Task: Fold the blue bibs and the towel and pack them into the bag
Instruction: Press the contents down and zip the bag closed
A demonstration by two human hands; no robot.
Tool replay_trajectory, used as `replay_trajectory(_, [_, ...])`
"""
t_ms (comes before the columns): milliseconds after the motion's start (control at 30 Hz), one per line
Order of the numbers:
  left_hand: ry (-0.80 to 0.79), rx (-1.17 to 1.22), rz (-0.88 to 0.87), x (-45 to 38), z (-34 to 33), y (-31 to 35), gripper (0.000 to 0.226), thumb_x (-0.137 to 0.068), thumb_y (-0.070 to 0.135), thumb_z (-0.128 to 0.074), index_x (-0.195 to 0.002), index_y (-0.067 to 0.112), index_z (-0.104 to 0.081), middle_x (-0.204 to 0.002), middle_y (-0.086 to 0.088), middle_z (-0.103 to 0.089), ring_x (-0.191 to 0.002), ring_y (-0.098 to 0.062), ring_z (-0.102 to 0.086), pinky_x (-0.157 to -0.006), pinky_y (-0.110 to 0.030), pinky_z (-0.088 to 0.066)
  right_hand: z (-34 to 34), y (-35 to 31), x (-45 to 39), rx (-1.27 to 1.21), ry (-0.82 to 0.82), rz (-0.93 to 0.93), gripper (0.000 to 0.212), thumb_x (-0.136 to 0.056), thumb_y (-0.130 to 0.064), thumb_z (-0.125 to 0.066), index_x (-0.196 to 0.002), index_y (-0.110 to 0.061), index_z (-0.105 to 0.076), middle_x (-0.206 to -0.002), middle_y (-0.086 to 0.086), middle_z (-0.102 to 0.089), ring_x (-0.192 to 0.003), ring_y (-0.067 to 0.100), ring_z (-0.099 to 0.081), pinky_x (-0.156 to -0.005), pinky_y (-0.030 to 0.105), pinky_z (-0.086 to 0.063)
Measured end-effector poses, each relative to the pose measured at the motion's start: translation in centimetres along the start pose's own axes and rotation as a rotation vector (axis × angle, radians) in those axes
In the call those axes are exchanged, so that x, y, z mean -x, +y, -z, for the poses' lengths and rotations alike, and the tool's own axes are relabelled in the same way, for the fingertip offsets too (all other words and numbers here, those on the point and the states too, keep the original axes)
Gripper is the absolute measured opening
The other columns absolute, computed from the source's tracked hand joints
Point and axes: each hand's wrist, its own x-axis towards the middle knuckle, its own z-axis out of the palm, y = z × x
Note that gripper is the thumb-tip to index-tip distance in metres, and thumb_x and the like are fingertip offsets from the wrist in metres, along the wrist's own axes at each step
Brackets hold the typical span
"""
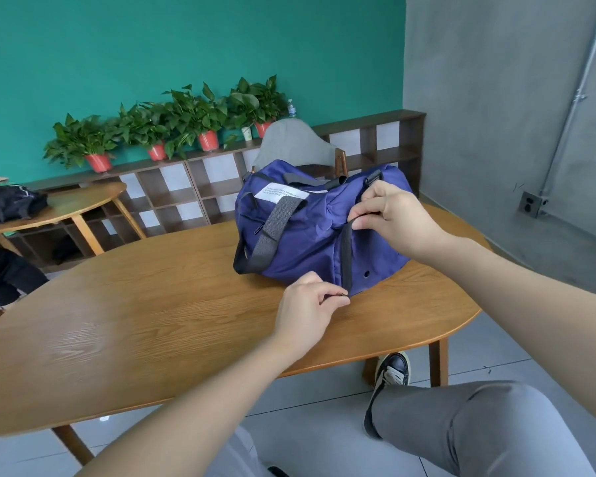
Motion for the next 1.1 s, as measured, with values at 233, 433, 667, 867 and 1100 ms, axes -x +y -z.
replay_trajectory(233, [0.027, 0.039, -0.048, -2.8, 1.8, 3.0, 0.035, -0.077, 0.031, -0.087, -0.111, 0.030, -0.076, -0.073, 0.011, -0.051, -0.066, -0.008, -0.053, -0.071, -0.023, -0.048, 4.0, 3.9, 2.6, -0.055, 0.014, -0.260, 0.010, -0.088, -0.013, -0.075, -0.094, -0.020, -0.079, -0.090, -0.007, -0.048, -0.085, 0.003, -0.051, -0.077, 0.004, -0.033])
replay_trajectory(433, [0.060, 0.073, -0.045, -8.1, 3.6, 4.6, 0.037, -0.080, 0.042, -0.082, -0.116, 0.036, -0.072, -0.087, 0.017, -0.058, -0.065, -0.010, -0.053, -0.073, -0.034, -0.052, 7.9, 7.5, 3.6, -0.007, 0.260, -0.554, 0.011, -0.095, -0.021, -0.068, -0.091, -0.032, -0.071, -0.093, -0.008, -0.054, -0.098, 0.023, -0.060, -0.087, 0.027, -0.037])
replay_trajectory(667, [0.044, -0.125, -0.094, -16.7, 5.7, 2.5, 0.031, -0.096, 0.044, -0.065, -0.125, 0.035, -0.068, -0.104, 0.018, -0.061, -0.083, -0.005, -0.060, -0.078, -0.036, -0.056, 4.8, 0.8, -3.7, 0.165, 0.399, -0.168, 0.016, -0.100, -0.021, -0.055, -0.099, -0.019, -0.071, -0.099, -0.002, -0.060, -0.095, 0.018, -0.058, -0.084, 0.031, -0.046])
replay_trajectory(867, [-0.233, -0.537, -0.227, -24.1, 5.0, -1.5, 0.043, -0.104, 0.043, -0.049, -0.141, 0.023, -0.057, -0.141, 0.000, -0.057, -0.129, -0.020, -0.053, -0.106, -0.040, -0.043, -4.4, 1.4, -10.5, 0.473, -0.129, -0.346, 0.046, -0.105, -0.045, -0.037, -0.138, -0.019, -0.054, -0.139, 0.006, -0.053, -0.126, 0.030, -0.049, -0.104, 0.045, -0.042])
replay_trajectory(1100, [-0.695, -0.792, 0.024, -25.3, 1.4, -7.2, 0.063, -0.101, 0.069, -0.015, -0.156, 0.042, -0.029, -0.169, -0.010, -0.013, -0.153, -0.039, -0.013, -0.117, -0.069, 0.003, -10.1, 7.7, -10.0, 0.448, -0.269, -0.550, 0.063, -0.103, -0.059, -0.021, -0.154, -0.026, -0.038, -0.163, -0.005, -0.031, -0.153, 0.019, -0.013, -0.124, 0.050, -0.001])
